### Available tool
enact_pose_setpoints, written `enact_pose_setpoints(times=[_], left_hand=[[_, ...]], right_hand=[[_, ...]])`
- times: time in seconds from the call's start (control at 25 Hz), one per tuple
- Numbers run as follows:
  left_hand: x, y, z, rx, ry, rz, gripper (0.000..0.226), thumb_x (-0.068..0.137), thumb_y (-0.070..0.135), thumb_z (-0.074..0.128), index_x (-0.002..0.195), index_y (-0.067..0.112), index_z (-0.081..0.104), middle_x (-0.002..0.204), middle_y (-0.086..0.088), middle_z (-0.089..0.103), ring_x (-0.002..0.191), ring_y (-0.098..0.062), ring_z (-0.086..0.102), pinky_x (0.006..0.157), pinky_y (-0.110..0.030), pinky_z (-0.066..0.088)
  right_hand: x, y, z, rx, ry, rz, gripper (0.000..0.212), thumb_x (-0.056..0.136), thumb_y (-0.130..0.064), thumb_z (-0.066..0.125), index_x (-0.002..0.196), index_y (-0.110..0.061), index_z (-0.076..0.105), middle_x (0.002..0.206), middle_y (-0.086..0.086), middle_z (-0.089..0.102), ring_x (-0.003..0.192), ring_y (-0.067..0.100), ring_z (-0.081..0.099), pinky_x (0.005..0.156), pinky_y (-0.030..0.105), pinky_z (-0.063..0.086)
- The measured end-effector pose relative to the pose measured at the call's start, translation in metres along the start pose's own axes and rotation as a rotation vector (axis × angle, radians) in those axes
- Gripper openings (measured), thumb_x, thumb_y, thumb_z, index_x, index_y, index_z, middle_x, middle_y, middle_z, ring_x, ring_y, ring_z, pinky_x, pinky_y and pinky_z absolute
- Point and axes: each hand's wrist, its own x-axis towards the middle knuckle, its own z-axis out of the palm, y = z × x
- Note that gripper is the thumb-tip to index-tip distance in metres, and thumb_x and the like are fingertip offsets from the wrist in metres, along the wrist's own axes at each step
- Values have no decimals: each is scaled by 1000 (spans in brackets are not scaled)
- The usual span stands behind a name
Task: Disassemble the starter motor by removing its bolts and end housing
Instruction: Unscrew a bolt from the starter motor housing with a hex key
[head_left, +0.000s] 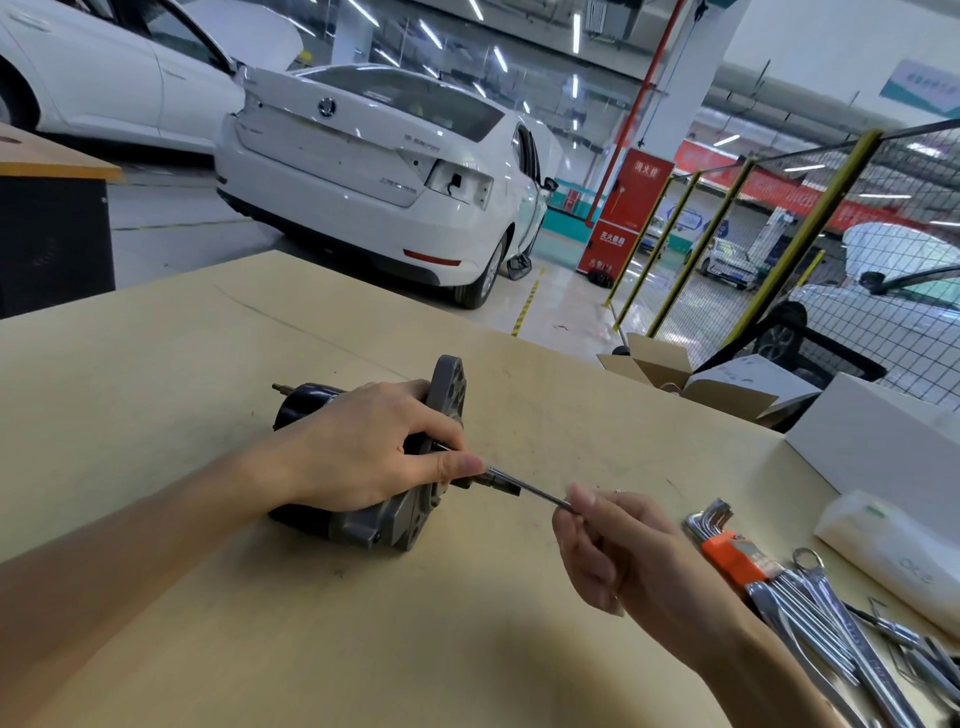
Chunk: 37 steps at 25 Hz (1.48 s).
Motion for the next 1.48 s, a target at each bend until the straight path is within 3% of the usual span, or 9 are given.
enact_pose_setpoints(times=[0.16, 0.48, 0.64, 0.76, 0.84, 1.04, 1.2, 1.36, 1.48], left_hand=[[0, 1, 0, 5, 13, 5, 46, 78, 79, 41, 92, 46, 71, 97, 26, 49, 91, -1, 53, 79, -25, 45], [0, 3, 0, 9, 4, -5, 48, 77, 78, 42, 90, 43, 71, 96, 25, 49, 90, -1, 52, 77, -22, 43], [0, 4, -1, 9, -5, -15, 49, 78, 78, 41, 91, 41, 72, 95, 23, 49, 90, -1, 52, 79, -23, 44], [0, 4, -1, 7, 0, -15, 49, 78, 78, 41, 90, 41, 71, 91, 19, 51, 89, -2, 53, 80, -27, 46], [0, 3, -1, 4, 2, -14, 49, 78, 79, 40, 87, 41, 70, 91, 18, 51, 88, -3, 54, 81, -30, 47], [-1, 4, -1, -2, 4, -2, 46, 79, 78, 39, 85, 43, 69, 95, 24, 50, 89, -1, 54, 81, -27, 46], [0, 4, -1, -2, 11, 3, 46, 78, 77, 40, 89, 45, 71, 92, 21, 51, 89, -1, 53, 78, -26, 46], [0, 4, 0, 5, 18, 9, 46, 78, 75, 42, 90, 43, 72, 94, 23, 51, 89, -1, 53, 76, -21, 43], [0, 3, 0, 15, 16, 7, 44, 78, 75, 42, 88, 43, 70, 96, 29, 48, 90, 2, 53, 74, -16, 39]], right_hand=[[-3, -2, -2, -187, 51, -71, 43, 75, -54, 73, 66, -13, 68, 49, 5, 41, 46, 16, 41, 46, 24, 34], [-7, 3, 0, -603, 290, -187, 26, 87, -30, 71, 67, -12, 70, 44, 6, 56, 40, 12, 40, 46, 26, 33], [-4, 10, -3, -925, 452, -480, 26, 89, -26, 71, 67, -12, 72, 42, 8, 47, 39, 26, 41, 42, 39, 40], [-1, 7, -8, -1309, 486, -748, 17, 84, -19, 72, 70, -9, 73, 43, 1, 42, 38, 22, 37, 36, 30, 37], [1, 7, -9, -1352, 530, -811, 11, 84, -19, 72, 77, -11, 75, 45, -1, 42, 39, 20, 37, 35, 29, 37], [-3, 6, -4, -981, 615, -433, 39, 89, -60, 58, 74, -27, 72, 43, -3, 46, 41, 14, 42, 48, 31, 41], [1, 1, 4, -679, 511, -3, 68, 83, -70, 44, 54, -12, 65, 41, 10, 49, 37, 18, 44, 50, 33, 41], [4, 0, 16, -91, 270, 347, 63, 88, -60, 49, 52, -11, 63, 43, 2, 34, 37, 16, 32, 37, 22, 24], [7, 2, 18, 248, 168, 416, 48, 89, -48, 54, 58, -12, 58, 48, -3, 25, 39, 11, 23, 35, 19, 18]])
